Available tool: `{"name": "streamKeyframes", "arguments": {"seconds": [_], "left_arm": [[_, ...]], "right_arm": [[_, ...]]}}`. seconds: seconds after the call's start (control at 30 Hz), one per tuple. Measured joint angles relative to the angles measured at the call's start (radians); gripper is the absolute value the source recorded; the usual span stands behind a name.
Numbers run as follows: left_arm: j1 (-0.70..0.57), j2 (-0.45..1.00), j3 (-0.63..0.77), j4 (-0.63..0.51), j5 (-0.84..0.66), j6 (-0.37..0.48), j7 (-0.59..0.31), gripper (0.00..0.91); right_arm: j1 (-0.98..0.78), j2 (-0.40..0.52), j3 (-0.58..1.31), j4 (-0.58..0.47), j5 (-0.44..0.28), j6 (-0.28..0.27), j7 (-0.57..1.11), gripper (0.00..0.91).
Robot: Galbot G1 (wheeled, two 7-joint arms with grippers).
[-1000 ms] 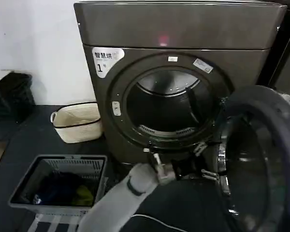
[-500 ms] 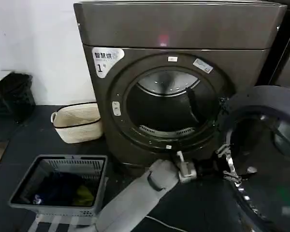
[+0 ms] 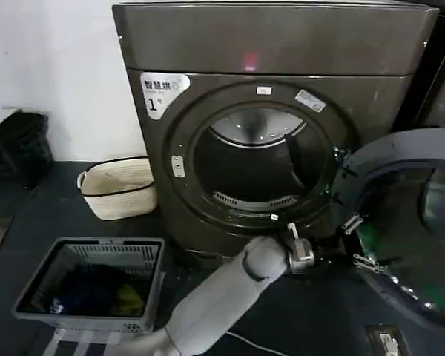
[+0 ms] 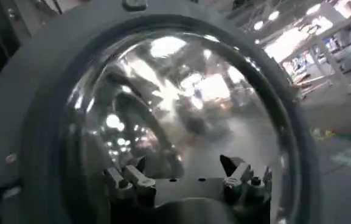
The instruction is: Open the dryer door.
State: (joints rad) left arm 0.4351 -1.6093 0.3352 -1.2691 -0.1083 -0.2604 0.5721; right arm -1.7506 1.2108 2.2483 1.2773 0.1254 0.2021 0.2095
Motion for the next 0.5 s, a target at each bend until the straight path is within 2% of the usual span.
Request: {"name": "streamKeyframes", "arguments": {"seconds": [0.27, 0.5], "left_arm": [[0.008, 0.0, 0.001, 0.004, 0.003, 0.006, 0.005, 0.907], [0.058, 0.0, -0.003, -0.063, -0.008, 0.043, 0.014, 0.907]], "right_arm": [[0.005, 0.01, -0.008, 0.013, -0.002, -0.005, -0.014, 0.907], [0.017, 0.003, -0.026, 0.025, -0.002, -0.025, -0.037, 0.907]]}}
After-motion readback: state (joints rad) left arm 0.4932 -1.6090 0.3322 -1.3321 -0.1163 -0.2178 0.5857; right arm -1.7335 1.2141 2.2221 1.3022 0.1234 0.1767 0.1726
